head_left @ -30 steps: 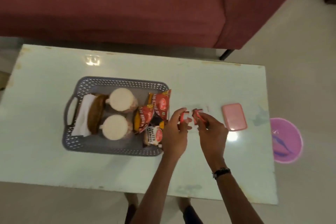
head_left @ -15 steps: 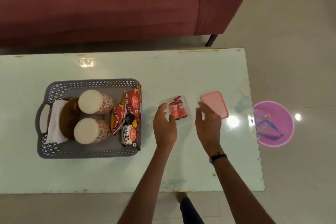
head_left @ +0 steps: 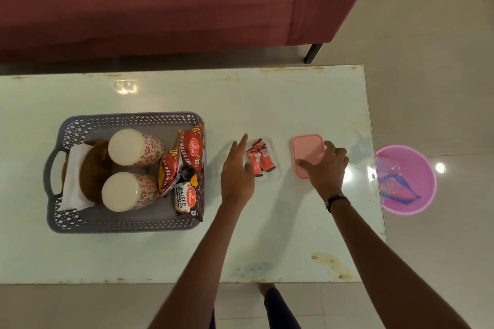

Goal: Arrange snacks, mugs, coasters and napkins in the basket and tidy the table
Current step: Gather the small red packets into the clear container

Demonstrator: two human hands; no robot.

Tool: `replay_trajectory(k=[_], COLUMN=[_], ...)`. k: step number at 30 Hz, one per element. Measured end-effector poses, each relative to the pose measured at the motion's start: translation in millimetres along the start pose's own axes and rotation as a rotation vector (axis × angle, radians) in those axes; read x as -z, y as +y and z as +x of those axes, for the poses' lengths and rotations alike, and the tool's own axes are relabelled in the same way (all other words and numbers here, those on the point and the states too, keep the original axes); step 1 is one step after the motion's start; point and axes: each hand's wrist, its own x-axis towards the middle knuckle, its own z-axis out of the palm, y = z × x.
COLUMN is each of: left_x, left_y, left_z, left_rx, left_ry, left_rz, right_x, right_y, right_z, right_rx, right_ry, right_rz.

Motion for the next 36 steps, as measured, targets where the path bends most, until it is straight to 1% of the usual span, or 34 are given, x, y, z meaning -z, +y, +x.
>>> replay_trajectory(k=[3,6,8,10,13,18,21,23,28,36], left_x=[2.4,2.8,2.8,1.6,-2.3,-6.1,-3.4,-0.1,3.8,8.2], left_y=[0.0,-5.4,-8.4,-8.7,-10.0,-22.1,-20.9,-15.9,-9.5,-4.9], left_z=[0.0,-6.9,-11.1,-11.6,-7.0,-0.3,-1.2,-2.8,-0.4,5.3], left_rx=[-0.027,-0.028,-0.004,0.073,0.176,0.227,0.182,0.156,0.159,0.159], left_ry=[-0.064,-0.019,0.052,0.09,0.048,-0.005,0.032,0.057,0.1,0.117], left_rz=[0.088,0.075,-0.003,-0.14,-0.28,-0.372,-0.32,-0.306,-0.292,-0.181], right_x=[-0.1,4.2,5.7,1.1,-19.5,-54.9,-66.9,-70.8,-73.2,-76.5], right_y=[-4.0,-15.7,-28.0,-39.8,-49.5,-47.2,-48.8,-50.2,-48.3,-50.8], right_z=[-3.7,-15.0,-29.4,-46.0,-70.3,-93.1,-94.9,-93.6,-90.1,-81.1], right_rx=[0.015,0.116,0.23,0.36,0.499,0.529,0.558,0.551,0.547,0.564], right_ry=[-0.003,-0.011,0.033,0.09,0.086,0.032,-0.03,-0.036,0.004,0.027], right_rz=[0.081,0.11,0.097,0.041,-0.089,-0.274,-0.36,-0.379,-0.393,-0.382])
